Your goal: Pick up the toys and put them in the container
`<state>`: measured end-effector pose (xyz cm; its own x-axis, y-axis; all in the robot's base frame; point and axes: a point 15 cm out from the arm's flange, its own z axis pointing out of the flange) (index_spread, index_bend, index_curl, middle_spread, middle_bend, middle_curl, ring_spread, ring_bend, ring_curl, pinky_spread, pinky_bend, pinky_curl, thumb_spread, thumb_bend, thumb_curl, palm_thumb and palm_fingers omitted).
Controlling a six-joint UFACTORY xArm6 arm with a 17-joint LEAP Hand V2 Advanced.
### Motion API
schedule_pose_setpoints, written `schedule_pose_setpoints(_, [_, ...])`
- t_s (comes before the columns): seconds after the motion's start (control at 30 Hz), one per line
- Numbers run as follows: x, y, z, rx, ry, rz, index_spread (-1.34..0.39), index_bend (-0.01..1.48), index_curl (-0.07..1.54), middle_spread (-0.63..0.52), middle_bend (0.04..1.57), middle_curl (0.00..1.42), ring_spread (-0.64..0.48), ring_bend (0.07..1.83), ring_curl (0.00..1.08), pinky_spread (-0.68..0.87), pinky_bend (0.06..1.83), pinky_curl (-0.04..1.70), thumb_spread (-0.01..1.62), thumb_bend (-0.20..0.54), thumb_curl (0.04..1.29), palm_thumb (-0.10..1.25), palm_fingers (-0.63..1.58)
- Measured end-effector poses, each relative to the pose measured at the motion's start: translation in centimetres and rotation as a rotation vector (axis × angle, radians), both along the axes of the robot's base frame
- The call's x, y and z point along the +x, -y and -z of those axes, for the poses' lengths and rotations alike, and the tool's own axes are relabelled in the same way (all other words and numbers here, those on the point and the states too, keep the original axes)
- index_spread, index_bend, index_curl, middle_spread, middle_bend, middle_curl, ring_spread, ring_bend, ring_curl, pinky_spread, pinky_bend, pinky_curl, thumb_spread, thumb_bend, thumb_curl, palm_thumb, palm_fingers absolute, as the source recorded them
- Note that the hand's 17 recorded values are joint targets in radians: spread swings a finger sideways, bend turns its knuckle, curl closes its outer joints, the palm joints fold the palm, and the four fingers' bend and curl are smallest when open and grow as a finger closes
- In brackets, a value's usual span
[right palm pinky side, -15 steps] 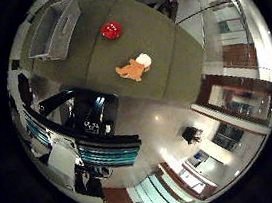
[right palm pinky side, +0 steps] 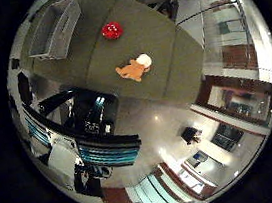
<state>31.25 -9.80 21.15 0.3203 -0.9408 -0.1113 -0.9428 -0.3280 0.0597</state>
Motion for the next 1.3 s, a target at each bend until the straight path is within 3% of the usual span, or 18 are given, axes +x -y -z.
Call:
schedule_pose_setpoints(0.3, [0.2, 2.7, -0.4, -0.076, 0.000, -0.090, -0.38, 0.17, 0.34, 0.00, 0.17, 0.27, 0.17, 0.21, 0.25, 0.31, 0.45, 0.14, 1.12, -0.026, 0.34, 0.69, 0.10])
schedule_pose_setpoints(0.63, [2.8, 9.4, 0.5, -0.103, 0.042, -0.165, -0.39, 0.18, 0.32, 0.01, 0.18, 0.28, 0.17, 0.22, 0.26, 0.30, 0.48, 0.15, 1.09, -0.021, 0.32, 0.63, 0.03])
schedule_pose_setpoints(0.9, [4.7, 16.5, 2.9, -0.189, 0.088, -0.194, -0.39, 0.18, 0.32, 0.01, 0.18, 0.28, 0.17, 0.22, 0.27, 0.29, 0.48, 0.16, 1.08, -0.021, 0.32, 0.63, 0.01])
schedule_pose_setpoints(1.3, [5.5, 24.9, 9.6, -0.149, 0.052, -0.239, -0.39, 0.17, 0.31, 0.01, 0.19, 0.30, 0.17, 0.23, 0.28, 0.29, 0.47, 0.17, 1.07, -0.020, 0.33, 0.68, 0.00])
